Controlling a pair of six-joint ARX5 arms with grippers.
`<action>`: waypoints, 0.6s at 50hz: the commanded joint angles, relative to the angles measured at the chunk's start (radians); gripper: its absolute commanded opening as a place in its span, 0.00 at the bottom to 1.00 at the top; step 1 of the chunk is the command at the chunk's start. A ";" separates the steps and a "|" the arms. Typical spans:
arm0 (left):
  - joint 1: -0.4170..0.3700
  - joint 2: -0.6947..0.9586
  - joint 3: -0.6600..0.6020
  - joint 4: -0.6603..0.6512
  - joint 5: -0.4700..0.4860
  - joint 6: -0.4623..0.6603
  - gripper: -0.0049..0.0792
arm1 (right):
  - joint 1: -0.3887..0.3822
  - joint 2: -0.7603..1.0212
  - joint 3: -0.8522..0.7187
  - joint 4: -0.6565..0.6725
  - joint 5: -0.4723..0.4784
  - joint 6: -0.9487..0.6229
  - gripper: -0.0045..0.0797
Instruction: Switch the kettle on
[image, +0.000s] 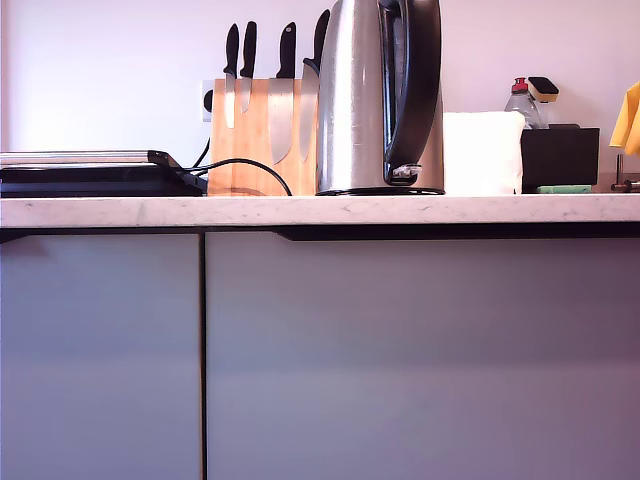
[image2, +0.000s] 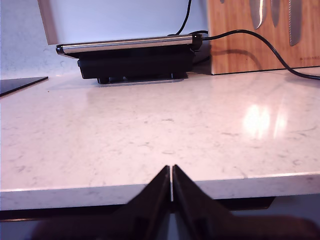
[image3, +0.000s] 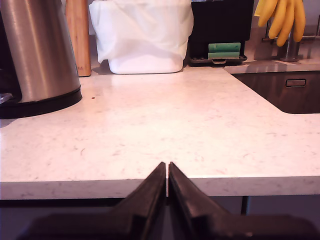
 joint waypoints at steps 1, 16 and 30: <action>-0.005 -0.009 0.144 -0.119 0.152 -0.169 0.04 | 0.079 -0.006 0.145 -0.179 -0.049 0.055 0.04; -0.005 -0.009 0.145 -0.113 0.153 -0.169 0.04 | 0.079 -0.006 0.147 -0.151 -0.049 0.055 0.04; -0.005 -0.009 0.164 -0.080 0.233 -0.170 0.04 | 0.079 -0.006 0.183 -0.135 -0.123 0.126 0.04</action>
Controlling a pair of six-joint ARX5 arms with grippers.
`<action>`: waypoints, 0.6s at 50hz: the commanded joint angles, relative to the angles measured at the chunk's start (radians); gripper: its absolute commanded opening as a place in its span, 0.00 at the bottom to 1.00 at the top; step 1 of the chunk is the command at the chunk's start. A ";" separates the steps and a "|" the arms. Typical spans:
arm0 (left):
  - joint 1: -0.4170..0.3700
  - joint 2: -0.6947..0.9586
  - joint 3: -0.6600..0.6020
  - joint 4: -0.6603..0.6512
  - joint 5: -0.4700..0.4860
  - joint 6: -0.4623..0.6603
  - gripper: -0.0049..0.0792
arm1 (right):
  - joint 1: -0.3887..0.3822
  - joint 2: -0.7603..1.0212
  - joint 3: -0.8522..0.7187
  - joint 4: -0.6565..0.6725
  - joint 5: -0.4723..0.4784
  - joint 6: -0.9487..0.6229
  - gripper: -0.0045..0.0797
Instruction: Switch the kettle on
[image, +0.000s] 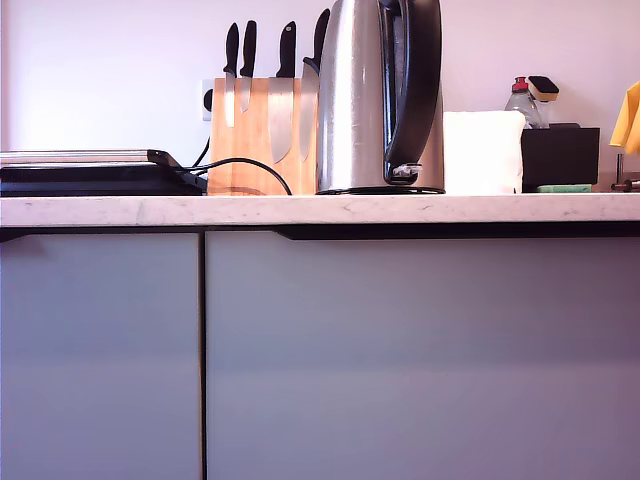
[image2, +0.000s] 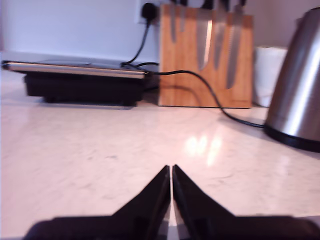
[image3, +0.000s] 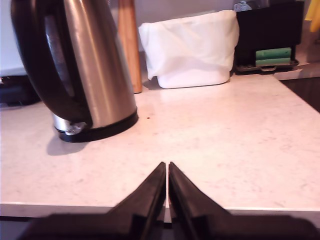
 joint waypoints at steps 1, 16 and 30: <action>0.002 -0.009 0.000 0.016 0.029 -0.002 0.04 | -0.001 -0.006 0.018 0.013 -0.029 0.028 0.04; 0.001 -0.003 0.026 0.016 0.225 -0.039 0.04 | 0.000 0.010 0.069 -0.035 -0.183 0.054 0.04; 0.001 0.070 0.027 0.038 0.330 -0.062 0.04 | 0.002 0.158 0.127 -0.041 -0.296 0.053 0.04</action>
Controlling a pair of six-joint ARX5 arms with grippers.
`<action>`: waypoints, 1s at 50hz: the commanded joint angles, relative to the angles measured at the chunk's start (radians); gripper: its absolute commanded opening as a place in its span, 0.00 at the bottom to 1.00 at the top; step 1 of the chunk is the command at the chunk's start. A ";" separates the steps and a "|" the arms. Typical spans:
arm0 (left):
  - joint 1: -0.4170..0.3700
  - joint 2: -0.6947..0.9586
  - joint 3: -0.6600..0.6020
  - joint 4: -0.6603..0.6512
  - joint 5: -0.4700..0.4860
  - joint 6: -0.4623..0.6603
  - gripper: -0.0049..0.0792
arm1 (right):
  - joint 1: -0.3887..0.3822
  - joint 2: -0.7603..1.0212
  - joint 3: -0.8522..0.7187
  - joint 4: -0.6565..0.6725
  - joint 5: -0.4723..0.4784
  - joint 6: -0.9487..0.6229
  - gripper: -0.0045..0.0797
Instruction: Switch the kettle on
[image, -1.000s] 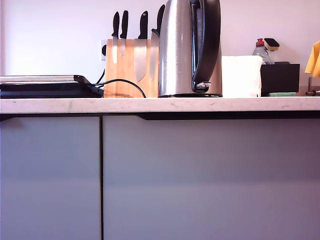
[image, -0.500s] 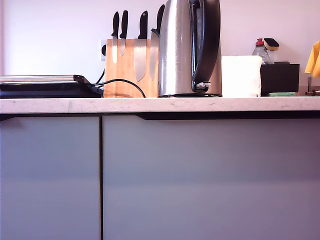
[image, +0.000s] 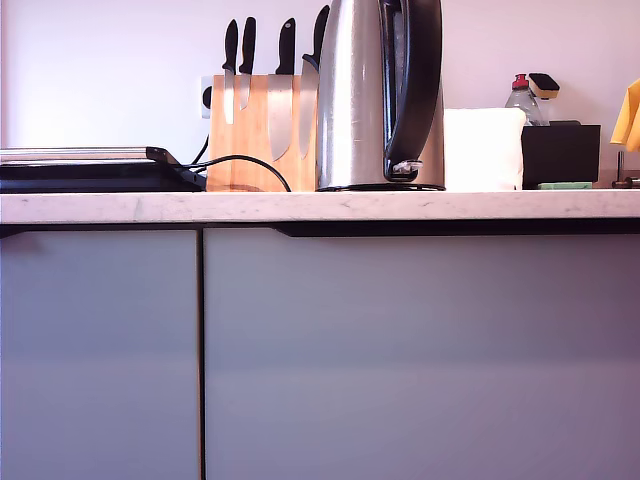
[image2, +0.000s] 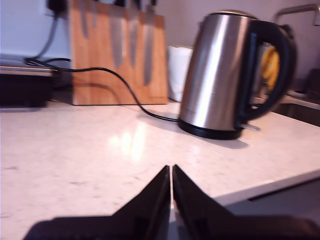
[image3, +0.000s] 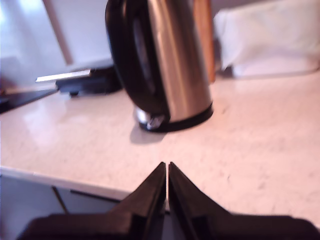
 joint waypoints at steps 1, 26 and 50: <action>0.001 0.029 0.017 0.019 0.006 -0.003 0.04 | 0.003 0.055 0.024 0.007 -0.023 0.004 0.04; -0.089 0.188 0.017 0.137 0.030 0.014 0.04 | 0.161 0.583 0.145 0.332 -0.018 -0.038 0.04; -0.105 0.198 0.017 0.143 0.016 0.032 0.04 | 0.284 0.998 0.296 0.537 0.058 -0.091 0.04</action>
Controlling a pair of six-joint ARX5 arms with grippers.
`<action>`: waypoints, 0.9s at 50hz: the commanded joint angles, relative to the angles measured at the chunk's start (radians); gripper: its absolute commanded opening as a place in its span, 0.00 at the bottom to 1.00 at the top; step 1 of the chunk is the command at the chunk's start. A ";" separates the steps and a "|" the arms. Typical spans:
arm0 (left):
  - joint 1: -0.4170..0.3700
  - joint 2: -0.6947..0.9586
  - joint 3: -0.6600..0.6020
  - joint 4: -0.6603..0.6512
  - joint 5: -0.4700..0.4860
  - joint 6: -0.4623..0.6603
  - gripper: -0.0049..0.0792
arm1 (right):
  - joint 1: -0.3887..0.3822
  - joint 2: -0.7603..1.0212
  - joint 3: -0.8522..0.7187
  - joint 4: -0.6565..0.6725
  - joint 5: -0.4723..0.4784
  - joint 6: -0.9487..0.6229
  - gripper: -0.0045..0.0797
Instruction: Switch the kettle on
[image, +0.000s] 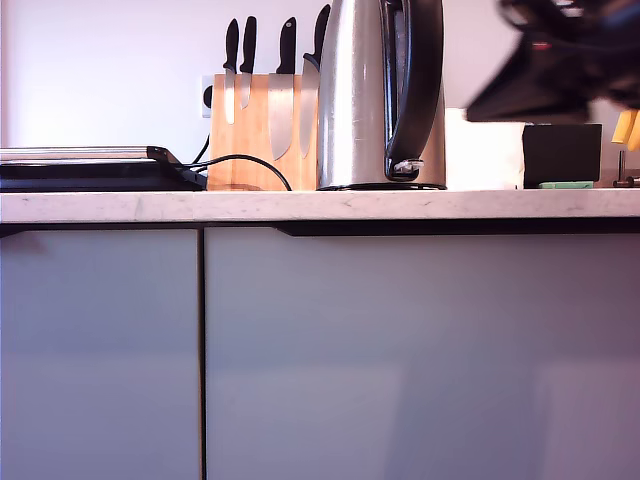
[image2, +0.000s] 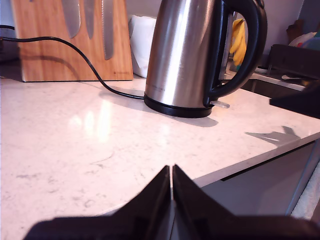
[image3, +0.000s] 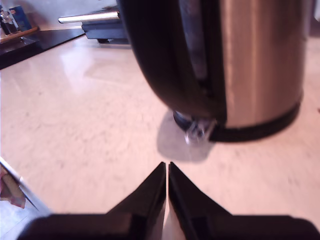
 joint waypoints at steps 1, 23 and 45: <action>-0.005 0.009 0.017 0.014 -0.005 0.005 0.04 | 0.012 0.042 0.026 0.011 0.006 -0.006 0.04; -0.005 0.009 0.017 0.014 -0.016 0.005 0.04 | 0.026 0.215 0.144 0.034 0.032 -0.060 0.04; -0.005 0.009 0.017 0.014 -0.016 0.005 0.04 | 0.026 0.299 0.163 0.079 0.081 -0.104 0.04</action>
